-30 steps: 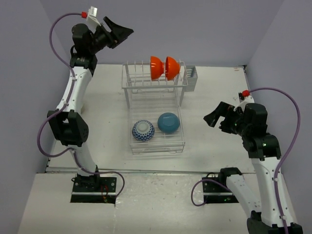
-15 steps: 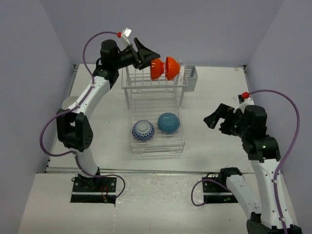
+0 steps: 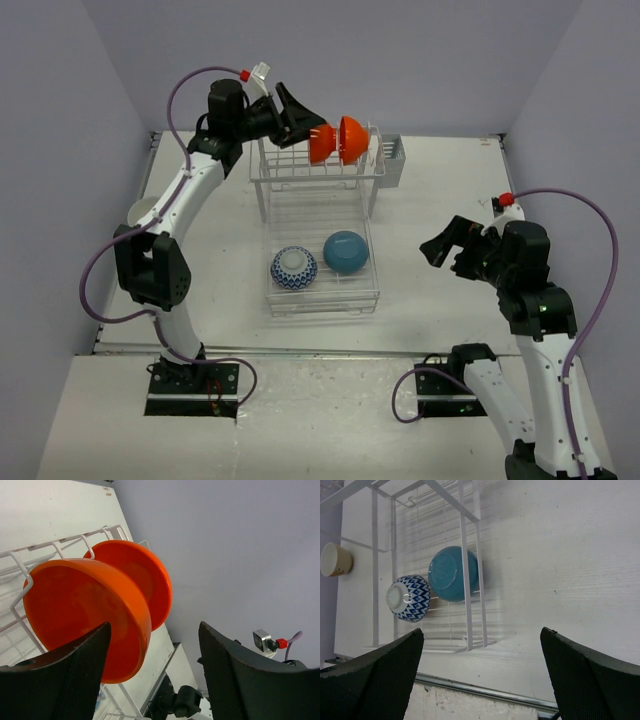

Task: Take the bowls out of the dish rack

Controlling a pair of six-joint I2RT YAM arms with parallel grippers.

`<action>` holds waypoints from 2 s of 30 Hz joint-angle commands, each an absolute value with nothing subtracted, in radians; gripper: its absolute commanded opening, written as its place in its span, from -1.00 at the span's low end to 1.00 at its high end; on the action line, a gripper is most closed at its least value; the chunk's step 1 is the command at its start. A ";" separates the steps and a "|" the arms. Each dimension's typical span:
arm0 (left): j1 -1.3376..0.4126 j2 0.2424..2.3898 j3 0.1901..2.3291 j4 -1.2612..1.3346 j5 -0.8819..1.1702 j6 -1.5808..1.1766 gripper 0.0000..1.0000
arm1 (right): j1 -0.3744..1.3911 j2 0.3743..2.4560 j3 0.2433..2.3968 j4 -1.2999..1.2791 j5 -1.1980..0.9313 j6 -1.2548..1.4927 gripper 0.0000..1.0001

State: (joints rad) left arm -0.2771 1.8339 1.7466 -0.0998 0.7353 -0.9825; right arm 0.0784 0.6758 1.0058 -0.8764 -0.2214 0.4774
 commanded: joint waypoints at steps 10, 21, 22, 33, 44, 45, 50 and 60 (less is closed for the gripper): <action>-0.301 1.905 1.858 -0.227 0.675 -0.897 0.20 | 0.083 0.663 1.031 -0.907 -0.190 0.453 0.98; -0.299 1.907 1.829 -0.132 0.699 -0.952 -1.00 | 0.081 0.663 1.025 -0.910 -0.181 0.453 0.98; -0.299 1.901 1.813 -0.102 0.710 -0.969 -1.00 | 0.083 0.664 1.025 -0.908 -0.179 0.453 0.98; -0.290 1.850 1.737 0.176 0.785 -1.106 -1.00 | 0.083 0.670 1.023 -0.902 -0.184 0.451 0.98; -0.224 1.796 1.485 0.730 0.862 -1.419 -1.00 | 0.083 0.672 1.005 -0.905 -0.181 0.448 0.98; -0.221 1.795 1.479 0.803 0.870 -1.466 -1.00 | 0.083 0.673 1.003 -0.904 -0.183 0.448 0.98; -0.215 1.818 1.473 1.074 0.881 -1.637 -1.00 | 0.083 0.686 0.996 -0.893 -0.198 0.449 0.98; -0.189 1.784 1.574 1.026 0.868 -1.616 -1.00 | 0.083 0.692 0.992 -0.890 -0.199 0.446 0.98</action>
